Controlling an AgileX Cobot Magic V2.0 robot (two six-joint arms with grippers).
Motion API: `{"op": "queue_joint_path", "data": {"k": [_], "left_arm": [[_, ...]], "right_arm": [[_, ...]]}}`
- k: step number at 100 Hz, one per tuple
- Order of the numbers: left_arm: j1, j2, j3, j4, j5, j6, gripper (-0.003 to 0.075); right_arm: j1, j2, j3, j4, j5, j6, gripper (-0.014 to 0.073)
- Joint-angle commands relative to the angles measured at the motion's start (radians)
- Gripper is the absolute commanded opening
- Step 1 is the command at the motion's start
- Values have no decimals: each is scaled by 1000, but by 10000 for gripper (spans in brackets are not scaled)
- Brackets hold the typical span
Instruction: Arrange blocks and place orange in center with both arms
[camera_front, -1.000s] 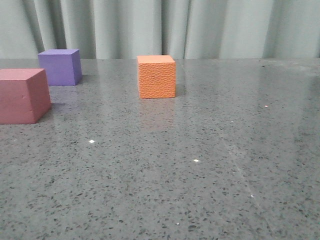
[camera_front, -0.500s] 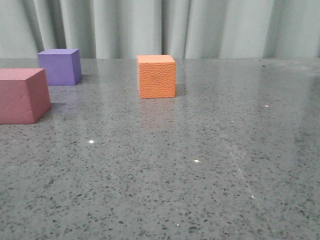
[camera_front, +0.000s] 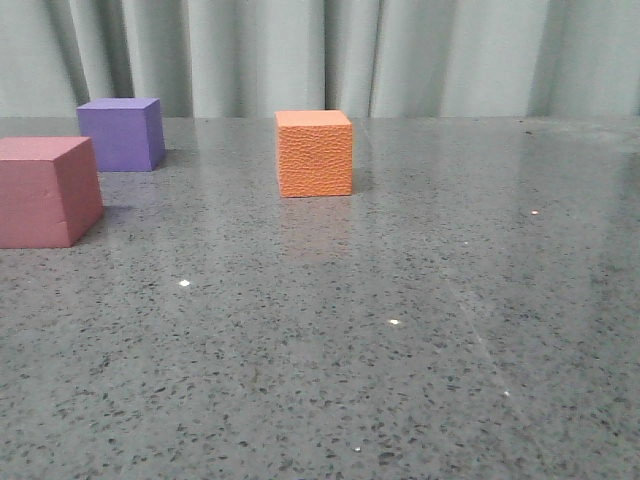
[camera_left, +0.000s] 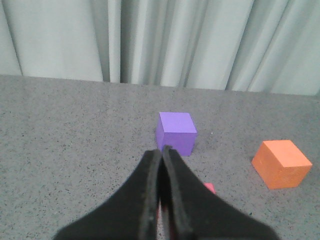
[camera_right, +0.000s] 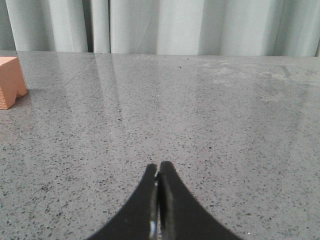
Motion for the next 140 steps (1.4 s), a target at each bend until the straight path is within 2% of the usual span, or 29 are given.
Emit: {"op": "queue_joint_path", "data": {"k": [1, 34, 57, 62, 69, 76, 81, 82, 84, 88, 95, 114, 125, 140], "left_arm": [[-2, 91, -100, -12, -4, -10, -10], [-2, 259, -142, -12, -39, -10, -10], [-2, 284, -142, -28, -39, -4, 10], [-2, 284, -142, -37, -41, 5, 50], [-2, 284, -142, -37, -41, 13, 151], [-2, 284, -142, -37, -41, 31, 295], [-2, 284, -142, -37, -41, 31, 433], [-2, 284, -142, -37, -41, 31, 433], [-2, 284, -142, -37, -39, 31, 501], [-2, 284, -142, -35, -39, 31, 589], [-2, 284, -142, -33, -21, 31, 678], [-4, 284, -147, -55, 23, 60, 692], [-7, 287, -147, -159, -27, 69, 692], [-94, 362, -200, -191, -60, 81, 691]], "right_arm": [[-6, -19, -13, 1, -84, -10, -67], [-6, -19, -13, 1, -84, -10, -67], [-6, -19, -13, 1, -84, -10, -67], [-6, -19, -13, 1, -84, -10, -67], [-6, -19, -13, 1, -84, -10, -67], [-6, -19, -13, 1, -84, -10, -67], [-6, -19, -13, 1, -84, -10, -67], [-6, -19, -13, 1, -84, -10, -67], [-6, -19, -13, 1, -84, -10, -67], [-6, -19, -13, 1, -84, -10, -67], [-6, -19, -13, 1, -84, -10, -67], [-6, -19, -13, 1, -84, -10, -67], [-6, -19, -13, 1, -84, -10, -67], [-6, -19, -13, 1, -84, -10, -67]]}}
